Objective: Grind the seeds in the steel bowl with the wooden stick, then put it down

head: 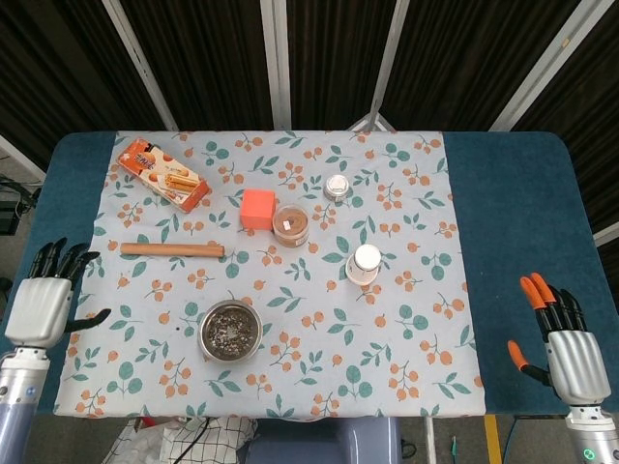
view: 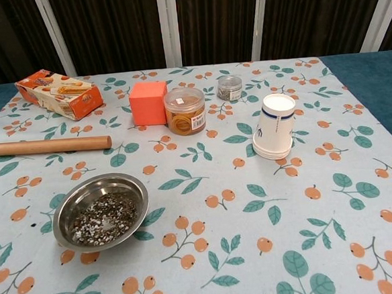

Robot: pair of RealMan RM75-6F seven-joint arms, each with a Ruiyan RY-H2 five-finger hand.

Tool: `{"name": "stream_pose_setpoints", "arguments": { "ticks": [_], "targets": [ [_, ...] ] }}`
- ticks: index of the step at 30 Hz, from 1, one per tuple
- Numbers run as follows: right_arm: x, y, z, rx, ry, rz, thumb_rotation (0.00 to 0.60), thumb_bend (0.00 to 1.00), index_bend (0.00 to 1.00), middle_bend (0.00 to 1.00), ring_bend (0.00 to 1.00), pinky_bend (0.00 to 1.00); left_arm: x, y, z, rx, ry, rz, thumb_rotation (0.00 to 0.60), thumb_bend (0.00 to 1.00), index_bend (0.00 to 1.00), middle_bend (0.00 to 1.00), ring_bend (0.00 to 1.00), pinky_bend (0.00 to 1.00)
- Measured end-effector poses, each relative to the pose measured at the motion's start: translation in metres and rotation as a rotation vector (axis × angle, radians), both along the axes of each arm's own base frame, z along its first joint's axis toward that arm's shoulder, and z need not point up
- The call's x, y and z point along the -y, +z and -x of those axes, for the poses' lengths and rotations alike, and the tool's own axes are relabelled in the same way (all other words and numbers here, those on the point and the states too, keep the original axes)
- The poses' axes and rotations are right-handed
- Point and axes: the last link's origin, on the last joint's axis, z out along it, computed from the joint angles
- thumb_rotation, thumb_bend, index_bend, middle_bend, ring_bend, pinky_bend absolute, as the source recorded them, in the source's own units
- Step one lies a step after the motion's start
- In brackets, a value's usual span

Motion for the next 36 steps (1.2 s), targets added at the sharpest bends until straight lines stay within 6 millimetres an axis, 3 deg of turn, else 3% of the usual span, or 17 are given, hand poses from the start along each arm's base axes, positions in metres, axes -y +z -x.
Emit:
{"name": "stream_pose_setpoints", "arguments": {
  "ticks": [10,17,26,36],
  "targets": [
    [0.001,0.002,0.001,0.029,-0.013,-0.008,0.6,0.37,0.0,0.0,0.0,0.0,-0.076,-0.028,-0.035,-0.063,0.047,0.068,0.6,0.27,0.31,0.25,0.0,0.0],
    [0.001,0.004,0.003,0.048,-0.025,-0.01,0.6,0.37,0.0,0.0,0.0,0.0,-0.119,-0.061,-0.055,-0.079,0.086,0.114,0.6,0.3,0.31,0.27,0.0,0.0],
    [0.001,0.005,0.004,0.065,-0.034,-0.012,0.6,0.37,0.0,0.0,0.0,0.0,-0.148,-0.1,-0.065,-0.115,0.134,0.157,0.6,0.36,0.33,0.3,0.0,0.0],
    [0.002,0.005,0.005,0.074,-0.04,-0.015,0.6,0.37,0.0,0.0,0.0,0.0,-0.155,-0.138,-0.069,-0.169,0.146,0.23,0.6,0.36,0.34,0.33,0.0,0.0]
  ]
}}
